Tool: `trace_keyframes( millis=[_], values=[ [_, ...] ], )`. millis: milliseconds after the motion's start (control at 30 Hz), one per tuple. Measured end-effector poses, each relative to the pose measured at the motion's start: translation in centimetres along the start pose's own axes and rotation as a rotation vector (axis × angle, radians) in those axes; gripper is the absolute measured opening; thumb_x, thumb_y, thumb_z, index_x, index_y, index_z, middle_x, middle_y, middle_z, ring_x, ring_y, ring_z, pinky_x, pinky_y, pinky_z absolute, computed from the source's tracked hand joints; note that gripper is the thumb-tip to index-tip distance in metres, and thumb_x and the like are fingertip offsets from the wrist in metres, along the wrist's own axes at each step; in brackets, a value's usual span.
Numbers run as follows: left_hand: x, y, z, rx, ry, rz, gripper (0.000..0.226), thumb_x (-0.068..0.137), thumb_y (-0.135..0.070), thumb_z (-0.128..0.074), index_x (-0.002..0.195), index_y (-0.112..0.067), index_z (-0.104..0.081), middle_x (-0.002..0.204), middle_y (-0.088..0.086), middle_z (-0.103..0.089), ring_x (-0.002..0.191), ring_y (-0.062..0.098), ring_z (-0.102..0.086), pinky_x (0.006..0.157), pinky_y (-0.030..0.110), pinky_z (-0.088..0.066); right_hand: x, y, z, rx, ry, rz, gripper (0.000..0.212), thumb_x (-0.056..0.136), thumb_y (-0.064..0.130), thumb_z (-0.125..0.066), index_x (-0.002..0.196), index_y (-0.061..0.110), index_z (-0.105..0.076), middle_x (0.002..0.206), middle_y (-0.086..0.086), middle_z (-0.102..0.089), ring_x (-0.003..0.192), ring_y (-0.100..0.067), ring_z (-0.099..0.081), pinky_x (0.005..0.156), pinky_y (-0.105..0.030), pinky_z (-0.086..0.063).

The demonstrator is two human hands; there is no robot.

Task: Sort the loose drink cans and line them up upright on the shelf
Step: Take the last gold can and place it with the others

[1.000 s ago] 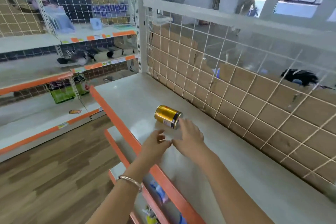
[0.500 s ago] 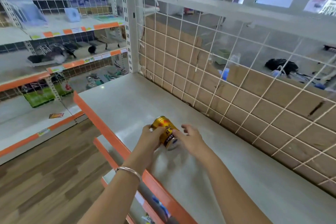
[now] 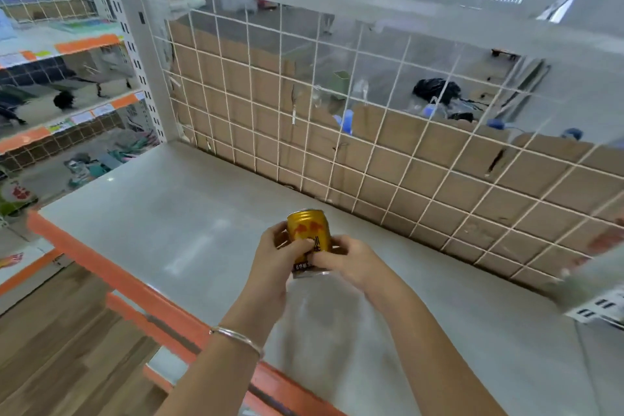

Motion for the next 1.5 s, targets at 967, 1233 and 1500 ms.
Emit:
trace_keyframes(
  millis=[967,1233,1500],
  values=[
    [-42.2,19.8,-40.5,0.233,0.949,0.143,0.039,0.06,-0.027,-0.058,0.099,-0.027,-0.06,0.11,0.004,-0.062,0.099,0.02,-0.061,0.076,0.027,-0.047,-51.5,-26.4,30.4,0.386,-1.028,-0.166,0.012,0.088,0.028,-0.063,0.091,0.016,-0.063,0.084,-0.002,-0.064,0.08,-0.014,-0.059,0.07,-0.025,-0.043],
    [-47.9,22.0,-48.1,0.226,1.083,0.081,0.037,0.069,-0.024,-0.063,0.105,-0.029,-0.059,0.111,0.0,-0.061,0.097,0.009,-0.061,0.072,0.016,-0.047,-57.4,-29.9,36.9,0.481,-1.195,-0.066,0.008,0.088,0.024,-0.063,0.09,0.016,-0.063,0.077,0.002,-0.065,0.071,-0.007,-0.061,0.063,-0.017,-0.046],
    [-50.9,24.2,-58.7,0.19,1.204,0.058,0.032,0.087,-0.014,-0.06,0.113,-0.032,-0.057,0.111,-0.012,-0.057,0.094,-0.006,-0.056,0.067,0.007,-0.047,-60.6,-31.1,46.8,0.387,-1.286,-0.004,0.025,0.088,0.033,-0.064,0.108,0.019,-0.063,0.089,0.006,-0.07,0.075,-0.001,-0.066,0.058,-0.011,-0.046]
  ],
)
Point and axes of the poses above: each hand's wrist, its own x-axis towards the middle knuckle, its own z-axis out of the back of the hand, y = z × x, the point moved 8 cm from there along x, towards the middle knuckle
